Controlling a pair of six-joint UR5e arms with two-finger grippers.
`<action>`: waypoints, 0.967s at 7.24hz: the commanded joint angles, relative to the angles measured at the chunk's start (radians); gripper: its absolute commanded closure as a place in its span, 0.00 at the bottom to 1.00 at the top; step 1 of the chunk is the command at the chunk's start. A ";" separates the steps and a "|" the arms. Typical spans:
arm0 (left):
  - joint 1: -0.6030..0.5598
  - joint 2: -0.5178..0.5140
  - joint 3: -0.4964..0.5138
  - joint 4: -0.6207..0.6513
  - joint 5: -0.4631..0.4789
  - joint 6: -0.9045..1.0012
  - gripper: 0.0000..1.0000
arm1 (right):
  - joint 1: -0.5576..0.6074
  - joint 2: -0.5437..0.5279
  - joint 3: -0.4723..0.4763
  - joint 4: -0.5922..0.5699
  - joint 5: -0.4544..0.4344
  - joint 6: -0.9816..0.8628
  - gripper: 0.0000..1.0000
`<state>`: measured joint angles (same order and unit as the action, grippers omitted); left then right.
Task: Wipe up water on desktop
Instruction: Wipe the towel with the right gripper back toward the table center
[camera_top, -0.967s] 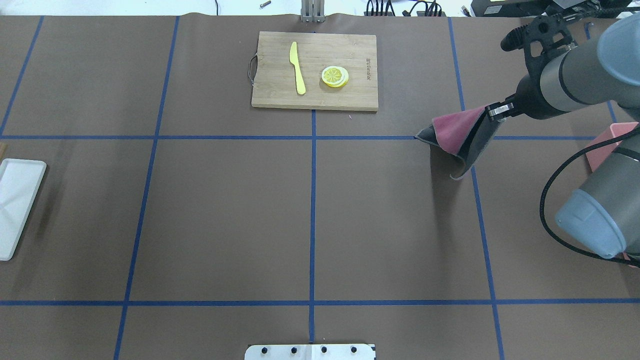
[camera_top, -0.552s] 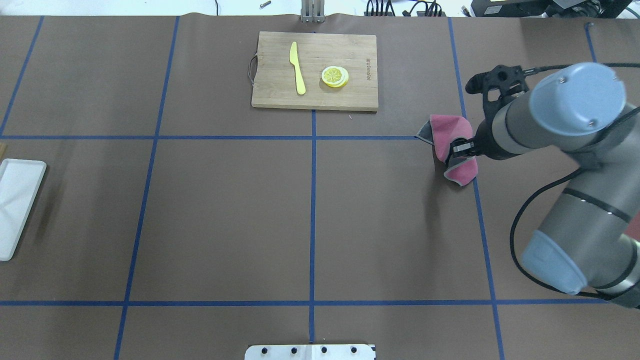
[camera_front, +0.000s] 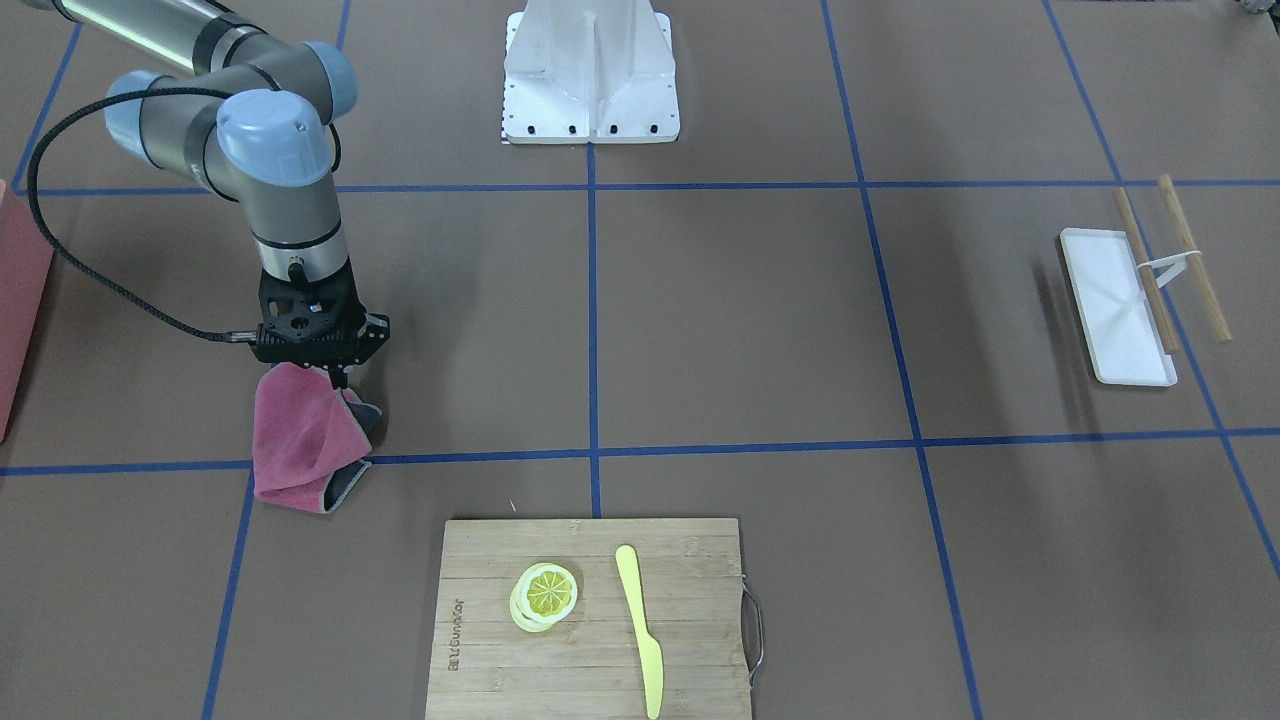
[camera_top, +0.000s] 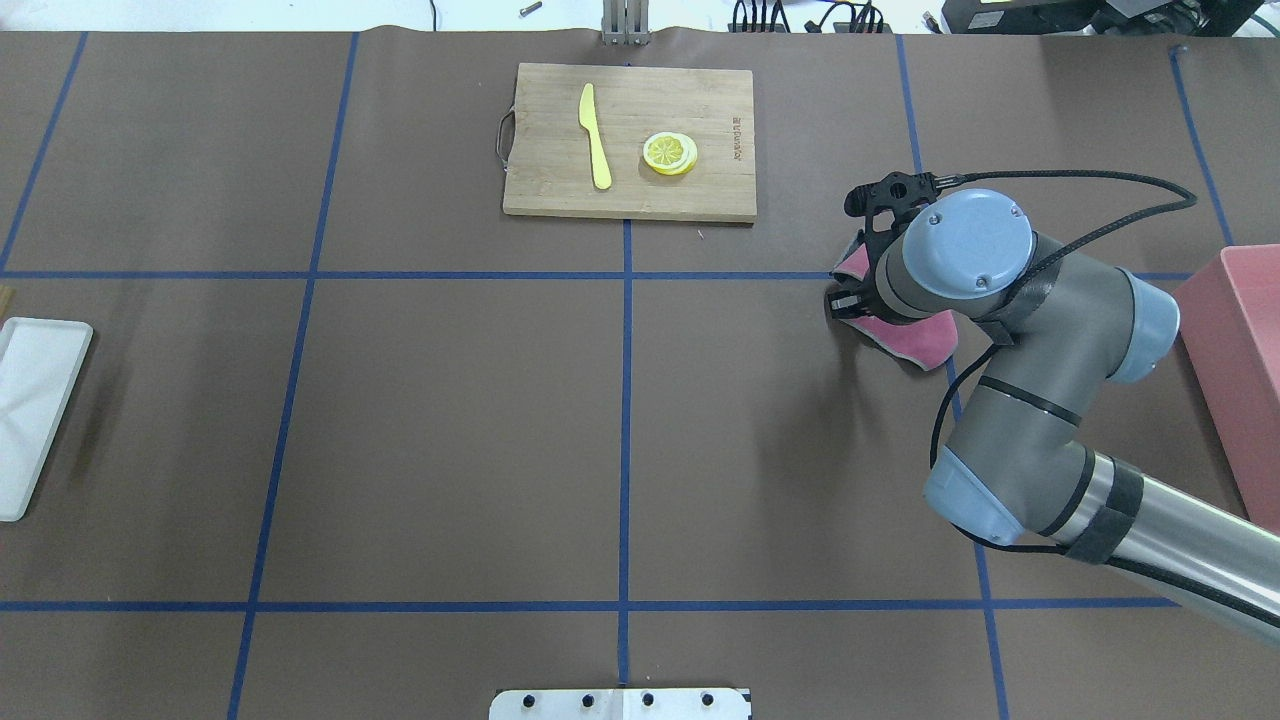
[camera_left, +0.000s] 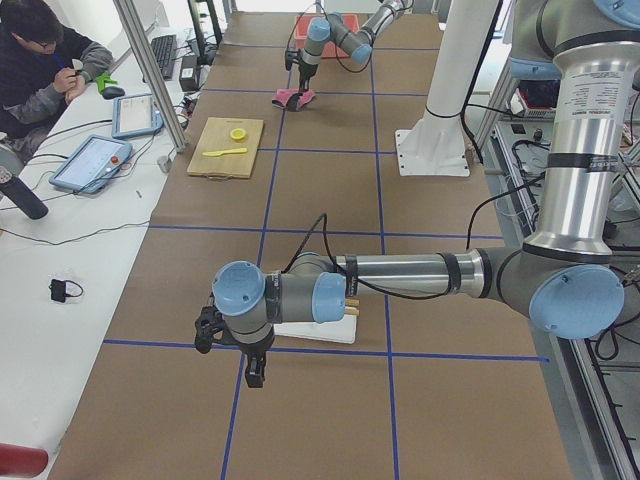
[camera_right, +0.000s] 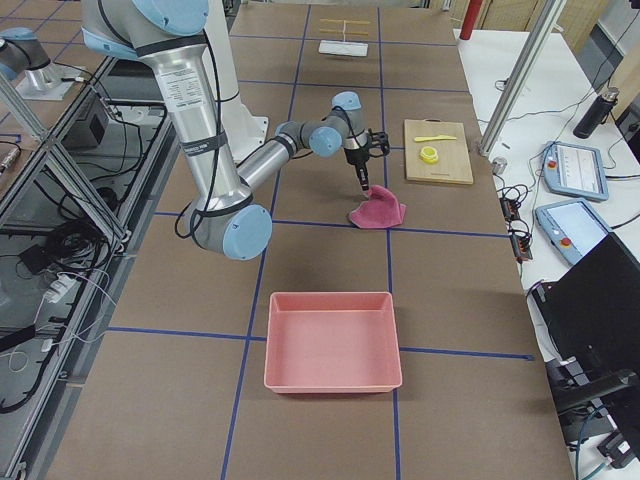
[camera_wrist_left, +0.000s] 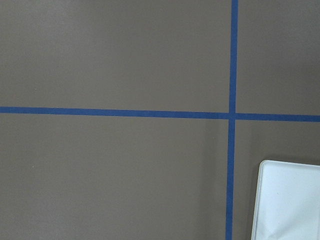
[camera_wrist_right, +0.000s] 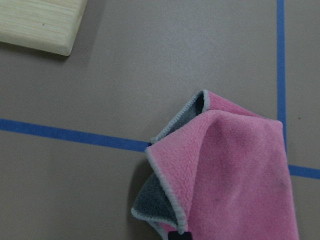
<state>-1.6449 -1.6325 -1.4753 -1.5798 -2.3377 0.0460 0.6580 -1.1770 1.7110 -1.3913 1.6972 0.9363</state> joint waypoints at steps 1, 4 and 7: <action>0.000 -0.001 0.004 -0.002 0.000 0.000 0.01 | -0.005 0.057 -0.050 0.060 0.012 0.074 1.00; 0.000 -0.004 0.010 -0.003 0.001 0.000 0.01 | -0.110 0.202 -0.051 -0.020 -0.008 0.305 1.00; 0.002 -0.006 0.010 -0.003 0.001 0.000 0.01 | -0.242 0.397 -0.097 -0.157 -0.145 0.533 1.00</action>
<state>-1.6434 -1.6380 -1.4652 -1.5834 -2.3363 0.0460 0.4662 -0.8744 1.6418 -1.4826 1.6009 1.3743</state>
